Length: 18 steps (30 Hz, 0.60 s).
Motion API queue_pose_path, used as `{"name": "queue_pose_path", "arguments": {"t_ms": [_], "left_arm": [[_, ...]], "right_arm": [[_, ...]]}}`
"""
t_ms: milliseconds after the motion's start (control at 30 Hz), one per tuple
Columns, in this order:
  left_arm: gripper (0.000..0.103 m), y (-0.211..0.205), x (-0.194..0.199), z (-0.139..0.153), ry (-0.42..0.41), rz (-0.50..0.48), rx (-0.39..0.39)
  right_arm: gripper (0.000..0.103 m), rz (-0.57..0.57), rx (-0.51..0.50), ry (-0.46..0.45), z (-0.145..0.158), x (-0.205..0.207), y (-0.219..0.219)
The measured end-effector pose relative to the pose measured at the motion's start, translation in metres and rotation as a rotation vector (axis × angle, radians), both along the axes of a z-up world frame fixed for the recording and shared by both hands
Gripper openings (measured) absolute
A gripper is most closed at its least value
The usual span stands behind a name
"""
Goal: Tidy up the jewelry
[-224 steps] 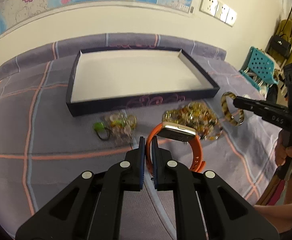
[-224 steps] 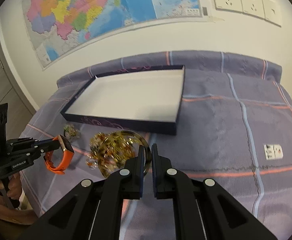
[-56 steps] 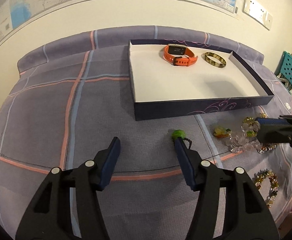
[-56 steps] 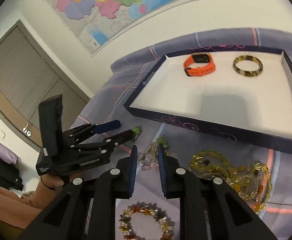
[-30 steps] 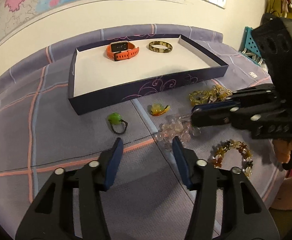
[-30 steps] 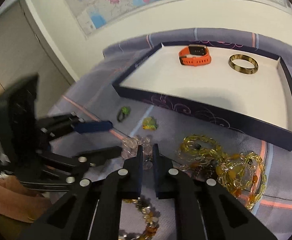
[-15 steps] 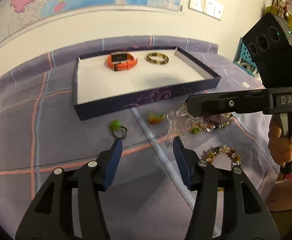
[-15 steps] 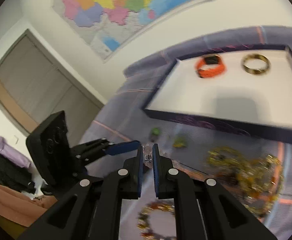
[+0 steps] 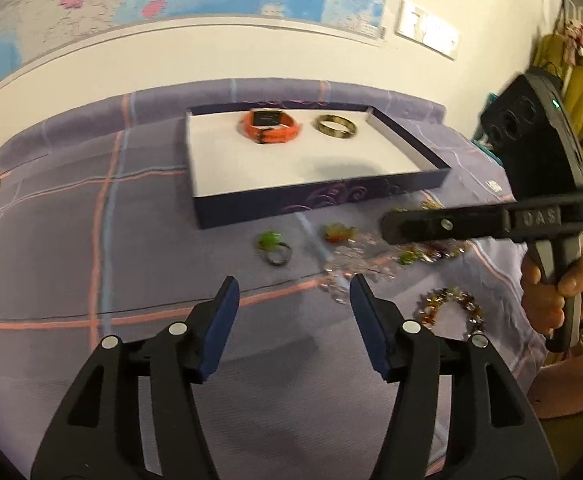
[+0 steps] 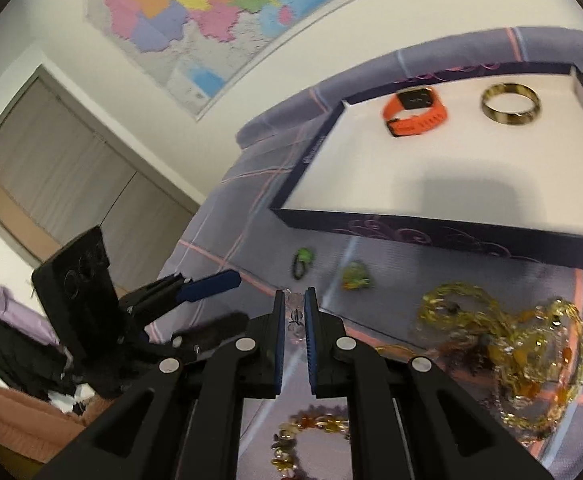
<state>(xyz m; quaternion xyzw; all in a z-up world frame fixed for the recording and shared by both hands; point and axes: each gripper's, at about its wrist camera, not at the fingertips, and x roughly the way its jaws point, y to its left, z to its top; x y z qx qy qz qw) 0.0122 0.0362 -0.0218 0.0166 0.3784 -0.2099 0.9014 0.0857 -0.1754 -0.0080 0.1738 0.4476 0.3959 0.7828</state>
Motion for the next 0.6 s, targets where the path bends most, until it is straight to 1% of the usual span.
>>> {"name": "queue_pose_path", "arguments": {"t_ms": [67, 133, 167, 233, 267, 367, 400, 433, 467, 500, 600], "left_arm": [[0.063, -0.012, -0.001, -0.001, -0.009, -0.033, 0.015], [0.063, -0.023, 0.0, -0.002, -0.023, -0.045, 0.046], [0.063, -0.027, 0.004, -0.005, -0.018, -0.043, 0.061], [0.053, -0.029, 0.013, -0.009, 0.013, -0.039, 0.05], [0.046, -0.029, 0.016, -0.01, 0.031, -0.038, 0.036], [0.043, -0.024, 0.02, -0.01, 0.045, -0.048, -0.02], [0.034, -0.022, 0.019, -0.01, 0.046, -0.049, -0.032], [0.027, -0.02, 0.018, -0.009, 0.048, -0.056, -0.049], [0.012, -0.018, 0.017, -0.008, 0.051, -0.062, -0.054], [0.01, -0.017, 0.015, -0.007, 0.05, -0.067, -0.054], [0.01, -0.009, 0.002, 0.003, 0.022, -0.088, -0.065]], "right_arm": [[0.008, -0.001, 0.001, -0.009, 0.003, 0.0, 0.0], [0.008, 0.006, 0.008, -0.023, 0.007, -0.002, 0.002], [0.008, 0.014, 0.013, -0.027, 0.009, -0.003, 0.001], [0.008, 0.032, 0.031, -0.034, 0.013, -0.006, 0.003], [0.008, 0.036, 0.036, -0.034, 0.015, -0.006, 0.004], [0.008, 0.059, 0.053, -0.03, 0.018, -0.009, 0.008], [0.008, 0.068, 0.07, -0.022, 0.018, -0.009, 0.008], [0.008, 0.075, 0.083, -0.017, 0.019, -0.01, 0.008], [0.008, 0.079, 0.095, -0.015, 0.02, -0.01, 0.007], [0.008, 0.085, 0.108, -0.013, 0.022, -0.011, 0.007], [0.008, 0.084, 0.126, -0.007, 0.023, -0.009, 0.004]]}}
